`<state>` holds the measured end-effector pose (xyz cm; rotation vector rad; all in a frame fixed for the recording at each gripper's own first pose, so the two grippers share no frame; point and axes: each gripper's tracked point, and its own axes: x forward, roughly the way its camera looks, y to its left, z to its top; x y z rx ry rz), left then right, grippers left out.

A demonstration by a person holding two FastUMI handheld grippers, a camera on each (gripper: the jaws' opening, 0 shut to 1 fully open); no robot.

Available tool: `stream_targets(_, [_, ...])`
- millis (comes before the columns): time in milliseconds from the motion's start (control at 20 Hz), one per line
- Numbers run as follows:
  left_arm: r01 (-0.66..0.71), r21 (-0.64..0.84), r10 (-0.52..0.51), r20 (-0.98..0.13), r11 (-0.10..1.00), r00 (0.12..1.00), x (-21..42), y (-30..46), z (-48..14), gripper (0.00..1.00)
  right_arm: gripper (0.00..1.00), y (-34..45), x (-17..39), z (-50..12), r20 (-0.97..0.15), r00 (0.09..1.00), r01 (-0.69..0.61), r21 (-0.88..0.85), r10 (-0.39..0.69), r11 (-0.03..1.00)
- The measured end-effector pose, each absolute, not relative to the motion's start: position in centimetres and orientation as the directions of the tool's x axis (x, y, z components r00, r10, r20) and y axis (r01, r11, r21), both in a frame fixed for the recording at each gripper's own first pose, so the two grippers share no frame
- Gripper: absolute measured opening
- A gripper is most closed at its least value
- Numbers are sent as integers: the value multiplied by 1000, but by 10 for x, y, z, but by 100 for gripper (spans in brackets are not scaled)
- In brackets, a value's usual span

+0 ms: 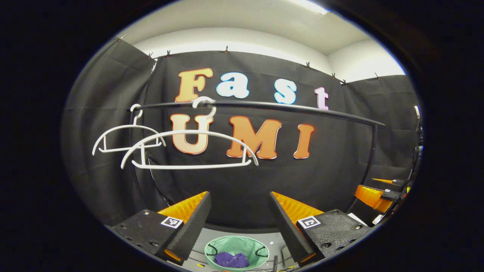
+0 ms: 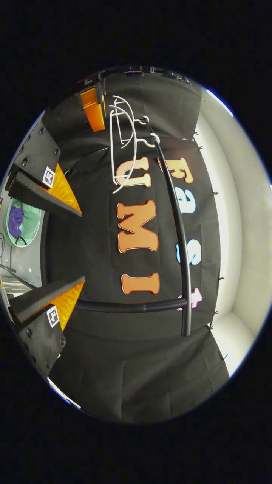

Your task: Grasp the clothes on the hanger with both hands and then place them into the laundry hamper below.

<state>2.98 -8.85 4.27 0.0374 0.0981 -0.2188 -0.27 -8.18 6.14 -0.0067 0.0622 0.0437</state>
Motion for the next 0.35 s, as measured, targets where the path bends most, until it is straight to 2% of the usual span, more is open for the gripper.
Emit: stream_targets(350, [171, 45, -168, -63, 984, 984, 43, -33, 60, 92, 100, -52, 2, 68, -37, 999, -18, -19, 18, 1000])
